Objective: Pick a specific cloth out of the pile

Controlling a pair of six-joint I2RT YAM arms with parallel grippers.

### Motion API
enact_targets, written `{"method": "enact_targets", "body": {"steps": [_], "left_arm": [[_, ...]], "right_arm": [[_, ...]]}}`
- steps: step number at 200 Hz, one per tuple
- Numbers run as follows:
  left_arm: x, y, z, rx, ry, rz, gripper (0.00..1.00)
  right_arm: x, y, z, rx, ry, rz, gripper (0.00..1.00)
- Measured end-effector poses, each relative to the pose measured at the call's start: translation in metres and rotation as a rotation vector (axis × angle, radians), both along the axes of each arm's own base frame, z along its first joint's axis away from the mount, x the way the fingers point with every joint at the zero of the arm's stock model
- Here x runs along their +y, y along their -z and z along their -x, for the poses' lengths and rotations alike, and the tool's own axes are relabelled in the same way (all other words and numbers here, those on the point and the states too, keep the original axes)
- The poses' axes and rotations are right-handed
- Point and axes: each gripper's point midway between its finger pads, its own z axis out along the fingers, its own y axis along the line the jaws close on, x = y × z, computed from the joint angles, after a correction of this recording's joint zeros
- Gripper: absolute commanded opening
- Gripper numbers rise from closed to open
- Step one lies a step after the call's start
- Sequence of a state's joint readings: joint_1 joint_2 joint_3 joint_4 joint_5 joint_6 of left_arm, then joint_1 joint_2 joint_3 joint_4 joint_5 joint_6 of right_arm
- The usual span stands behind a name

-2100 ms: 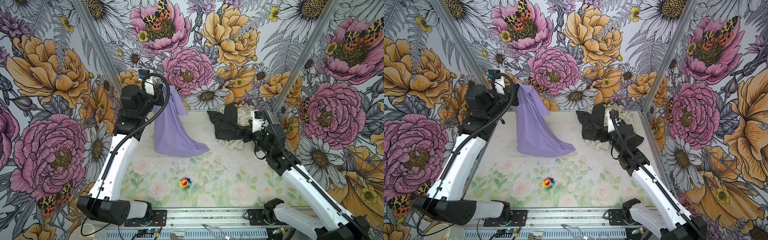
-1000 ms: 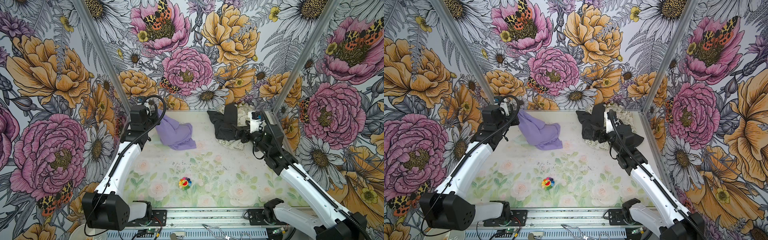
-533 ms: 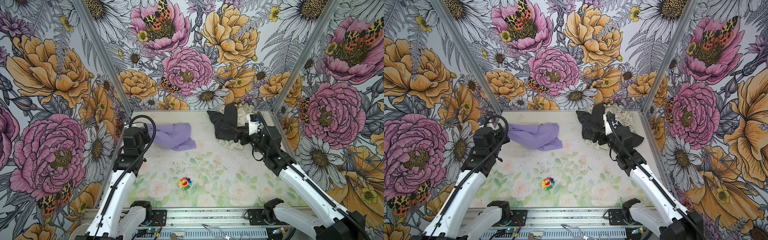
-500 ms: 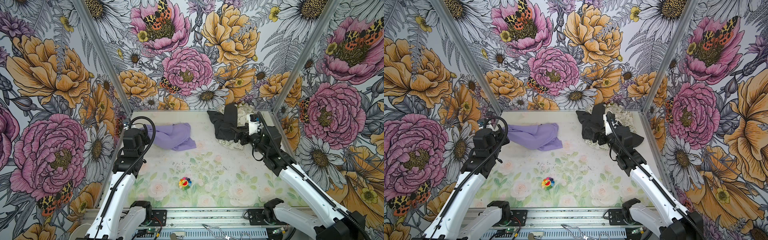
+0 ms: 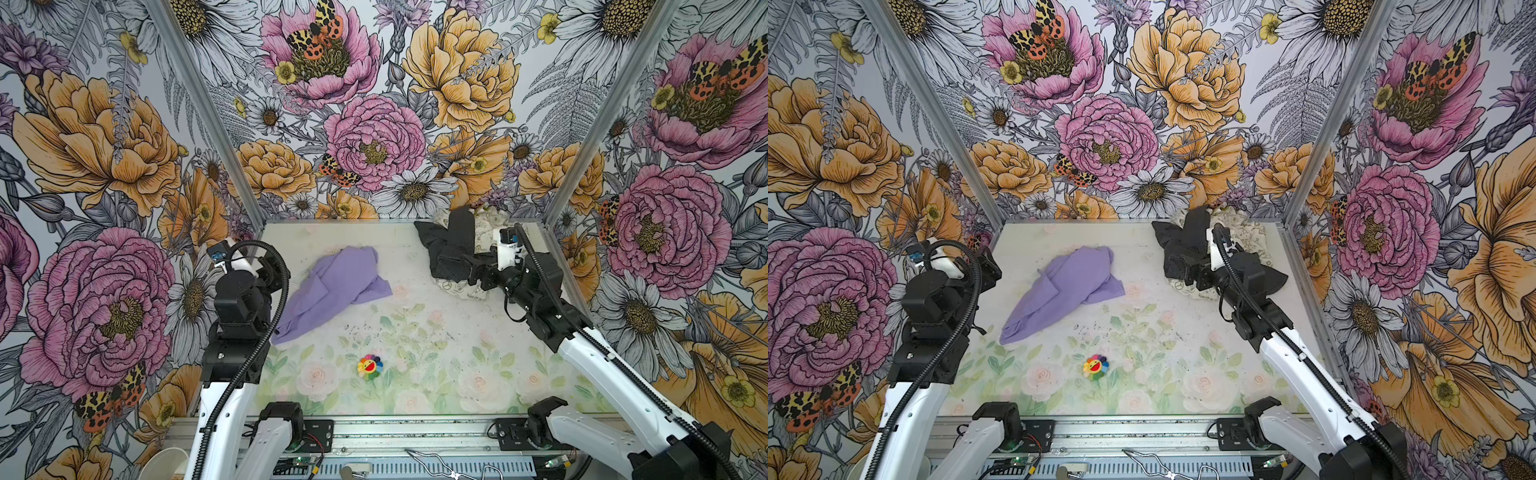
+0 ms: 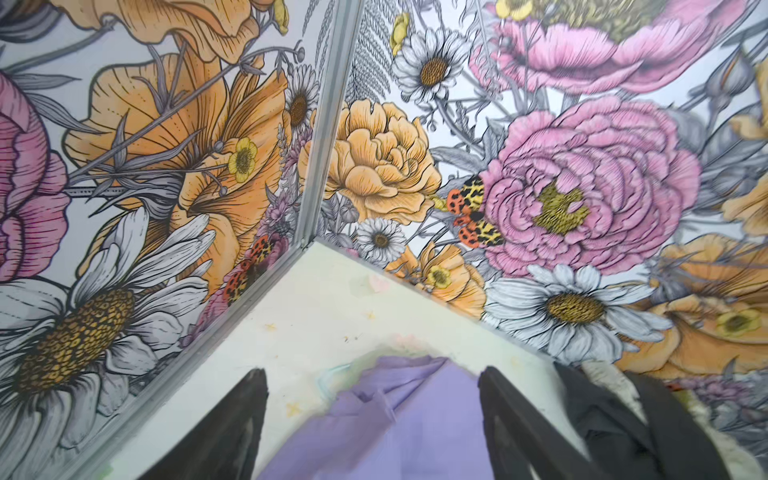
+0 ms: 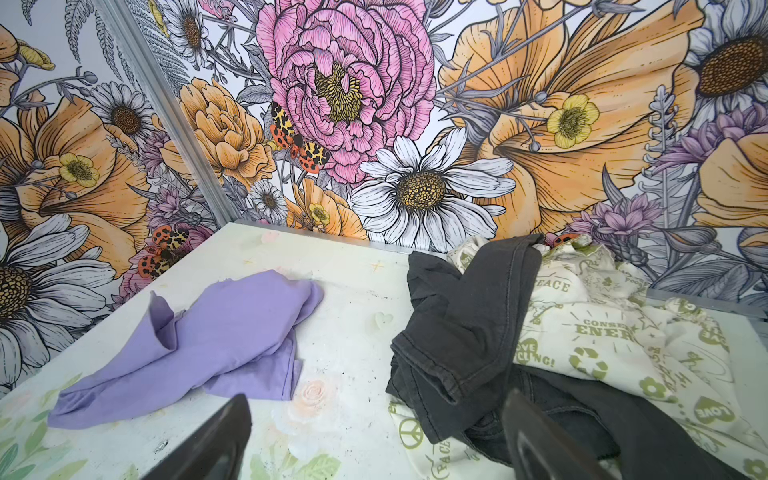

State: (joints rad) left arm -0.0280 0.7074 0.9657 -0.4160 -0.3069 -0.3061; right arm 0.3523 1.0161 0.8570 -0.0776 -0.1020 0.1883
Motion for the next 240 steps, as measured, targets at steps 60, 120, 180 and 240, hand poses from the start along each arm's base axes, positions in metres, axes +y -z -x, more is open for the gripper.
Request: {"method": "enact_targets", "body": {"steps": [60,120,180,240], "left_arm": [[-0.027,0.029,-0.037,0.097,0.147,0.05,0.91],[-0.068,0.163,-0.084,0.455,0.208,0.065,0.9],[-0.08,0.25,-0.111,0.648,0.192,0.058,0.79],[-0.096,0.288,-0.128,0.738,0.206,0.043,0.57]], "right_arm": [[0.0,0.0,0.0,0.0,0.0,0.0,0.95],[0.0,0.003,0.0,0.006,0.001,0.002,0.95],[-0.001,0.013,-0.001,0.025,0.004,0.013,0.96],[-0.002,0.014,-0.001,0.026,0.009,0.015,0.96]]}}
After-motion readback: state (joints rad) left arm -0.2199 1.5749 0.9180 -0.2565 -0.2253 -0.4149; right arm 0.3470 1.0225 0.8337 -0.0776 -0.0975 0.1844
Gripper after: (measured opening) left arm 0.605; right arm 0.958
